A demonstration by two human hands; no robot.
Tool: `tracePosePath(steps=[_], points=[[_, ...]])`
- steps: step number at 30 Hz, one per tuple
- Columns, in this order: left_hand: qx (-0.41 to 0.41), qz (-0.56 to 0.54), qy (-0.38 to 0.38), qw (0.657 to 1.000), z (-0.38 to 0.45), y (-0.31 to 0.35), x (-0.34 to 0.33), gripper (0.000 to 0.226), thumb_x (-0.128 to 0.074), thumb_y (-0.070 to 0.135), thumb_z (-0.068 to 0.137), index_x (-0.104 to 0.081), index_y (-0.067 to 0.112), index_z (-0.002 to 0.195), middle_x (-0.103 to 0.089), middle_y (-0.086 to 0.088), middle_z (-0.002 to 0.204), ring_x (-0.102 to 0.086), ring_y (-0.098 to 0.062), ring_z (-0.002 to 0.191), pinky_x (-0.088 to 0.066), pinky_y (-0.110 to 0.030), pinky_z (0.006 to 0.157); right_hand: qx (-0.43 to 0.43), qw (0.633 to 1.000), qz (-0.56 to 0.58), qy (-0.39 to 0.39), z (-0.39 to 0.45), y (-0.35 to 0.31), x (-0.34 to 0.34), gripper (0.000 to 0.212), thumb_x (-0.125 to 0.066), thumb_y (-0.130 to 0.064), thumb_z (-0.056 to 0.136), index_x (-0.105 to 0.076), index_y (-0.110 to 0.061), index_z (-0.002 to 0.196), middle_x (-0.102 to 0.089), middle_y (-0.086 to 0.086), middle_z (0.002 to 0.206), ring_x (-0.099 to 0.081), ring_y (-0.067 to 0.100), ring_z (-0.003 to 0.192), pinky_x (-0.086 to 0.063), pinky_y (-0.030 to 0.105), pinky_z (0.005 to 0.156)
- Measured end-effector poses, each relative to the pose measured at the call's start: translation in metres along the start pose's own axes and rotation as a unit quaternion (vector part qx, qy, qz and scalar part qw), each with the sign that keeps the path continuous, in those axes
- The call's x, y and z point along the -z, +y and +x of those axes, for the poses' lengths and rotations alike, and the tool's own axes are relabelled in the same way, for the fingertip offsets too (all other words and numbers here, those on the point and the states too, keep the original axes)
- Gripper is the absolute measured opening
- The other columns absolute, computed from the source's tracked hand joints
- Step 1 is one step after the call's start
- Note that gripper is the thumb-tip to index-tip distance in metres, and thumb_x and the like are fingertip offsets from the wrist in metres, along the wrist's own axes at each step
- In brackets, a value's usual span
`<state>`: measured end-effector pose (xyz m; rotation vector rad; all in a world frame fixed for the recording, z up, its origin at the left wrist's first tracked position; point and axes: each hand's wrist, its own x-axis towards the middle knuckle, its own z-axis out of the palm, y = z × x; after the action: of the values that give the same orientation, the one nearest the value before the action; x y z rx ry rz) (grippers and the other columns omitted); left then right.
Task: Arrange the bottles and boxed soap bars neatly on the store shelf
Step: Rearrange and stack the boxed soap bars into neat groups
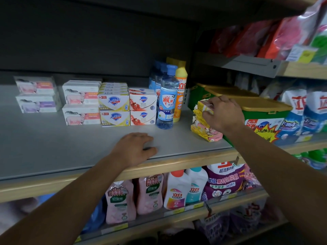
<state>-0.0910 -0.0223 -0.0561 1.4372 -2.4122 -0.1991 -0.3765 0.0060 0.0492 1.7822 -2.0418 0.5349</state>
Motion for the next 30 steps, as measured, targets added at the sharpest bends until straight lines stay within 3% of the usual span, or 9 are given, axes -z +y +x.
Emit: tracePosePath(steps=[7,13,17,23,30], points=[[0.007,-0.014,-0.001,1.0,-0.001,0.001,0.001,0.079,-0.035,0.071,0.073,-0.051,0.03,0.138,-0.043,0.005,0.15,-0.036,-0.015,0.138,-0.026,-0.034,0.116,-0.031,0.999,0.032,-0.018,0.002,0.003,-0.001,0.052,-0.058,-0.037,0.091,-0.05,-0.016,0.137,-0.05,0.015,0.132,-0.052,0.041,0.114,-0.044,0.044,0.094],[0.007,-0.021,-0.003,1.0,0.0,-0.001,0.0,0.07,-0.043,0.069,0.081,-0.049,0.031,0.139,-0.041,0.005,0.151,-0.035,-0.015,0.139,-0.025,-0.036,0.117,-0.018,0.994,0.09,0.061,0.018,0.004,0.003,0.042,-0.06,-0.026,0.091,-0.055,-0.013,0.13,-0.05,0.014,0.126,-0.058,0.036,0.1,-0.045,0.041,0.087],[0.006,-0.015,0.005,1.0,0.001,-0.002,0.0,0.061,-0.05,0.064,0.087,-0.05,0.031,0.139,-0.041,0.006,0.151,-0.035,-0.015,0.139,-0.027,-0.037,0.116,-0.008,0.998,0.068,0.011,0.022,0.004,-0.006,0.038,-0.056,-0.03,0.094,-0.056,-0.013,0.128,-0.052,0.015,0.123,-0.057,0.038,0.103,-0.047,0.041,0.087],[0.004,-0.02,0.009,1.0,0.001,-0.001,0.0,0.064,-0.048,0.067,0.084,-0.051,0.031,0.137,-0.042,0.006,0.15,-0.037,-0.016,0.138,-0.027,-0.035,0.115,-0.016,1.0,-0.02,0.001,0.016,0.001,-0.011,0.046,-0.049,-0.042,0.093,-0.056,-0.014,0.129,-0.058,0.016,0.128,-0.047,0.039,0.121,-0.04,0.045,0.102],[0.003,-0.025,0.013,1.0,-0.002,0.002,0.003,0.077,-0.037,0.071,0.074,-0.053,0.03,0.137,-0.045,0.004,0.149,-0.039,-0.016,0.137,-0.028,-0.034,0.115,-0.008,1.0,-0.007,0.0,0.013,0.005,-0.004,0.05,-0.05,-0.043,0.092,-0.053,-0.016,0.134,-0.057,0.015,0.129,-0.047,0.038,0.121,-0.04,0.045,0.102]])
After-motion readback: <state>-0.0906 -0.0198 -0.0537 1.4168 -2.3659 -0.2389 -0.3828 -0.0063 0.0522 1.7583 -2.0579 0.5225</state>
